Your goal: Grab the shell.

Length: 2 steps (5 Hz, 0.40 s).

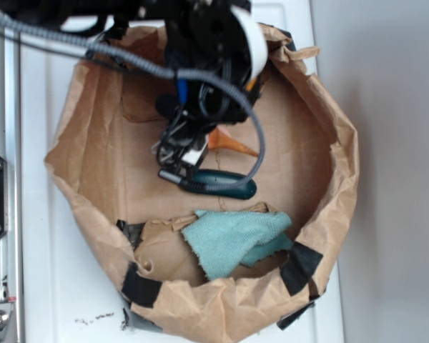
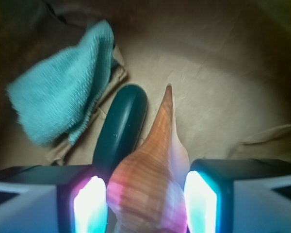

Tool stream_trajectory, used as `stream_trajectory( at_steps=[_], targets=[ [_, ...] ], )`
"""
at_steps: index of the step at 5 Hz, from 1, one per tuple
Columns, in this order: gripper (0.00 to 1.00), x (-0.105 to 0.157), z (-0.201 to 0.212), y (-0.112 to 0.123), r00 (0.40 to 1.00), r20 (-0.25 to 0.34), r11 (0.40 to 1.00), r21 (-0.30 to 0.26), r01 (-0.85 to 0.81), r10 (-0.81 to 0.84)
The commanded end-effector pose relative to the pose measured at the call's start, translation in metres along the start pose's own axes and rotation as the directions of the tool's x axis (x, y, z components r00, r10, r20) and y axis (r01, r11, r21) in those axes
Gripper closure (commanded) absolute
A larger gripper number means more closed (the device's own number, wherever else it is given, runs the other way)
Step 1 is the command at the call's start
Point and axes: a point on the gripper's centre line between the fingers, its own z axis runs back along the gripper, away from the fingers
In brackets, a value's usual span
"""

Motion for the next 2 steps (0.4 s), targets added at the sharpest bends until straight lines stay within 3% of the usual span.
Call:
stream_trajectory(
  at_steps=[1,2],
  targets=[
    [1.0,0.0124,0.0656,-0.0126,0.996,0.094,1.0,0.011,0.007,-0.008],
    [1.0,0.0113,0.0651,-0.0147,0.995,0.096,1.0,0.011,0.016,-0.017]
  ],
)
